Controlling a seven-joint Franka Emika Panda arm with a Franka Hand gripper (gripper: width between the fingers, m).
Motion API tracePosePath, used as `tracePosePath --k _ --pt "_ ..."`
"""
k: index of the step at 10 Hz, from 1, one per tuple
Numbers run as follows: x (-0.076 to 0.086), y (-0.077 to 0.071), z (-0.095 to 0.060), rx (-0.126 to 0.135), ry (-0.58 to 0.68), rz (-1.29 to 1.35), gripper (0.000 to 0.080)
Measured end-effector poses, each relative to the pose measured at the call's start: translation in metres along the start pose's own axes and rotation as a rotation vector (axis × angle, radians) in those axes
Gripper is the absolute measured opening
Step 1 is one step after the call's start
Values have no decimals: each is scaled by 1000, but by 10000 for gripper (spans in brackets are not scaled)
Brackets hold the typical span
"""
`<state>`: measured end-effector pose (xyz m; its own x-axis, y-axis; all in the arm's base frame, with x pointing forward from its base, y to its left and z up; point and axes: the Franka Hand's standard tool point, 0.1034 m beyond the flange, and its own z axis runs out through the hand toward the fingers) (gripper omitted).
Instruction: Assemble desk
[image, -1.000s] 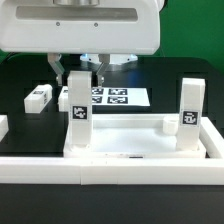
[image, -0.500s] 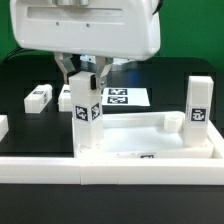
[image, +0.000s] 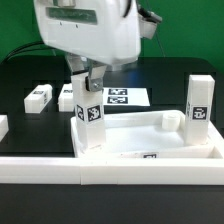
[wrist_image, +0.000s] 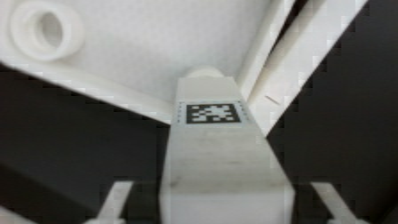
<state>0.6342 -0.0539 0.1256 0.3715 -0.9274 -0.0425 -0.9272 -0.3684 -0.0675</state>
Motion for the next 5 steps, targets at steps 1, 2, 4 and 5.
tracePosePath --k 1,2,4,5 --pt "-2 -1 0 -2 1 110 288" --pt "-4 -2 0 -3 2 197 288" --pt "-6 -3 0 7 -18 343 288" --pt "-6 -3 0 8 -20 379 288"
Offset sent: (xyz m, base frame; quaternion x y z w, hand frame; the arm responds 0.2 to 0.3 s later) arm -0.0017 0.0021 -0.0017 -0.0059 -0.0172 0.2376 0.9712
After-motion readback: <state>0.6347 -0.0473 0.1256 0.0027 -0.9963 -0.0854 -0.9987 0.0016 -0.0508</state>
